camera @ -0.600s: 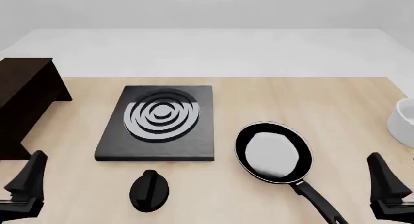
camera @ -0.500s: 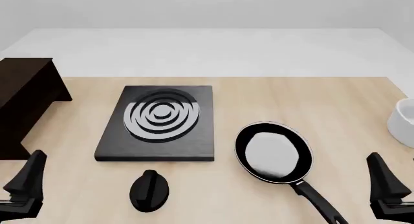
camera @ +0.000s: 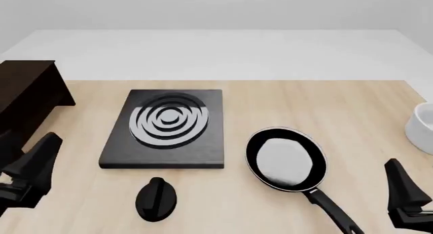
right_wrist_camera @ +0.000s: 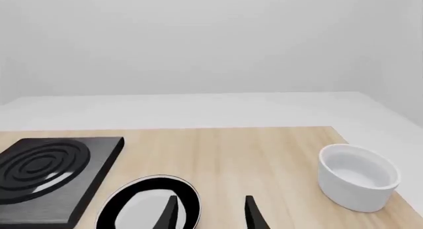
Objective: Put the frying pan on top of the cabinet.
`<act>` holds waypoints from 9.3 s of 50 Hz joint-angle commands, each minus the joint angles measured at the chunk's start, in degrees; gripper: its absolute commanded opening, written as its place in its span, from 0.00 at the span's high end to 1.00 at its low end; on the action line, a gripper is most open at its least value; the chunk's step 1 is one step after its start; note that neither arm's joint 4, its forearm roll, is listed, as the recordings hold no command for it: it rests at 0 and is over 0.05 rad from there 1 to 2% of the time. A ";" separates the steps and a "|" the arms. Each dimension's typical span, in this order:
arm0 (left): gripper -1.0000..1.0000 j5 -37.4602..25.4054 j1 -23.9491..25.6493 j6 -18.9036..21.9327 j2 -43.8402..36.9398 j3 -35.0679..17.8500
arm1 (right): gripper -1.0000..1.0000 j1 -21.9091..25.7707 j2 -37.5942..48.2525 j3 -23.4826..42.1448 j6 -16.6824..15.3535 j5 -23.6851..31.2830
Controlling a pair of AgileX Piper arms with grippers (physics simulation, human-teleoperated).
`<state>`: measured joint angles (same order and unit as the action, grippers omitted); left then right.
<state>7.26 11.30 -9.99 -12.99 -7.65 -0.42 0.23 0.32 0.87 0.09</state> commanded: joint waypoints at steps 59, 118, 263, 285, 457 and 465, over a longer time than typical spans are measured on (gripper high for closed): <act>0.00 35.83 45.29 -66.66 -94.49 -29.07 | 0.00 -0.64 -0.18 -0.07 1.54 -0.69; 0.00 35.26 55.49 -73.94 -107.72 -39.29 | 0.00 -0.55 -0.19 -0.08 2.38 -0.95; 0.00 21.72 63.53 -80.11 -121.18 -64.69 | 0.00 -0.79 -0.20 -0.32 7.27 -1.54; 0.00 21.25 61.95 -79.86 -122.31 -66.19 | 0.00 -0.90 -0.14 -0.25 7.57 -1.41; 1.00 36.43 -12.43 -61.54 -47.99 -15.54 | 0.00 0.84 1.10 0.53 2.25 -0.02; 1.00 38.20 -12.52 -61.74 -50.39 -14.40 | 0.00 0.79 1.30 0.32 2.33 -0.35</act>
<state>42.74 -0.75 -72.11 -61.64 -22.25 0.40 1.34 0.83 3.18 0.03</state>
